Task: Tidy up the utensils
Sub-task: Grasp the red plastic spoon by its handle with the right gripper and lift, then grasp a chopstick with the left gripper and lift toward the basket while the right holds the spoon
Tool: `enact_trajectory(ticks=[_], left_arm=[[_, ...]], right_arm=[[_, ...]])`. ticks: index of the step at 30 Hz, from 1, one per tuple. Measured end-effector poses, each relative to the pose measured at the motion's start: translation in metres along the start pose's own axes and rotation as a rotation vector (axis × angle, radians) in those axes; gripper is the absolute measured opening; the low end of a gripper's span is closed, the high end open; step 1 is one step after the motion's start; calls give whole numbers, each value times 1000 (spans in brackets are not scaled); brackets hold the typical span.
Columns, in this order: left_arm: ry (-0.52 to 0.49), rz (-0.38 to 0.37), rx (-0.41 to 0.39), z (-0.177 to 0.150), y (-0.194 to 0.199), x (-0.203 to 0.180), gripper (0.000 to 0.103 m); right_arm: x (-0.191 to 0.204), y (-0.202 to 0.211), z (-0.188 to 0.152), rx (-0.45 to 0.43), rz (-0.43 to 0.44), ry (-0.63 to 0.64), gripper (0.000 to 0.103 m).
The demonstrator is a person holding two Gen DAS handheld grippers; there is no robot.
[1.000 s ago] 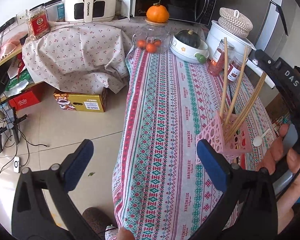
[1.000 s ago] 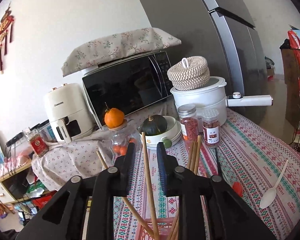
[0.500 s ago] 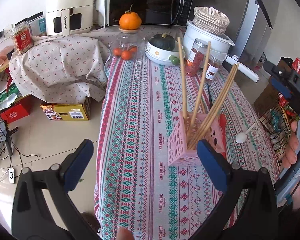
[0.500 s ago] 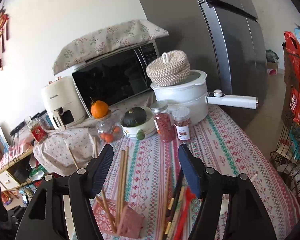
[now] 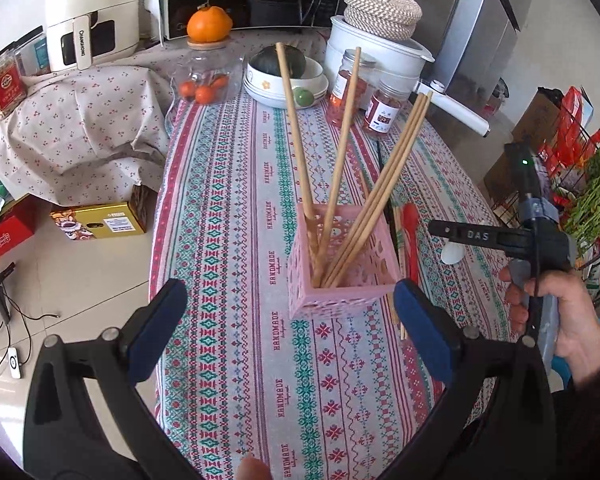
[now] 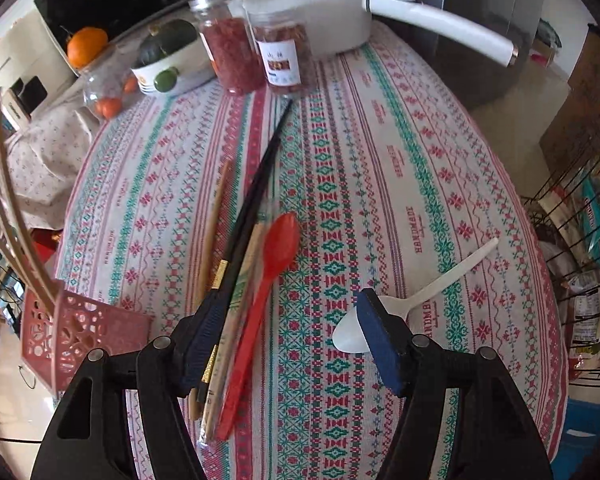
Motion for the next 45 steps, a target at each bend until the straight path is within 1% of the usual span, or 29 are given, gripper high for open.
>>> enact_trajectory(ticks=[1, 2, 3, 6, 8, 12, 15, 16, 17, 18, 20, 21, 24, 26, 29, 31, 33, 34, 37, 41, 45], left_arm=[[-11, -6, 3, 0, 1, -2, 103], [-20, -10, 3, 0, 2, -4, 103], [-28, -14, 3, 1, 2, -6, 103], [-31, -30, 6, 1, 4, -8, 103], [-30, -40, 10, 0, 5, -9, 103], [-30, -48, 12, 0, 7, -11, 102], [-35, -77, 13, 0, 10, -17, 98], [-40, -87, 13, 1, 12, -20, 96], [-47, -98, 13, 1, 13, -24, 91], [-55, -113, 13, 1, 15, -29, 89], [-79, -143, 19, -1, 18, -42, 76], [-100, -158, 24, -3, 19, -50, 74], [-162, -189, 51, -11, 16, -76, 58], [-178, -208, 77, -15, 9, -93, 43], [-198, -235, 114, -18, -7, -120, 40], [-207, -250, 146, -21, -21, -140, 39], [-189, -260, 194, -19, -42, -155, 39], [-180, -250, 213, -18, -53, -162, 39], [-169, -171, 257, -11, -94, -171, 39], [-128, -67, 301, -5, -141, -166, 38], [-89, -16, 345, -3, -171, -161, 35]], right_arm=[[-2, -6, 0, 14, 3, -13, 66], [-3, -11, 0, 25, 5, -22, 60], [-4, -15, 0, 37, 10, -27, 58], [-1, -29, -2, 80, 19, -29, 45], [0, -36, -2, 105, 22, -34, 35], [1, -45, -2, 109, 35, -45, 30], [3, -48, -2, 102, 33, -35, 22], [5, -50, -1, 108, 41, -30, 13], [5, -50, -1, 115, 52, -32, 7], [4, -51, -1, 121, 54, -39, 7], [0, -48, 0, 122, 47, -49, 7], [-3, -43, 1, 113, 52, -52, 7], [-16, -23, 6, 75, 62, -59, 7], [-26, -9, 9, 48, 61, -59, 7], [-45, 12, 8, 16, 52, -70, 7], [-60, 22, 6, 10, 63, -95, 7], [-75, 30, 5, 2, 64, -108, 7], [-81, 32, 3, 0, 63, -113, 7], [-99, 34, 1, 6, 60, -133, 7], [-117, 34, -4, 17, 61, -138, 7], [-126, 33, -2, 19, 79, -140, 7]])
Point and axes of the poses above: each gripper's, at about its wrist camera, not at the fingertips, and y roughly against the way its jaws point, x to its left, z to its top, the point moved 1 cm from there along -y, roughly the way its jaws point, and after that the axes turned 13 degrees about -x, right-handed, at the moved point
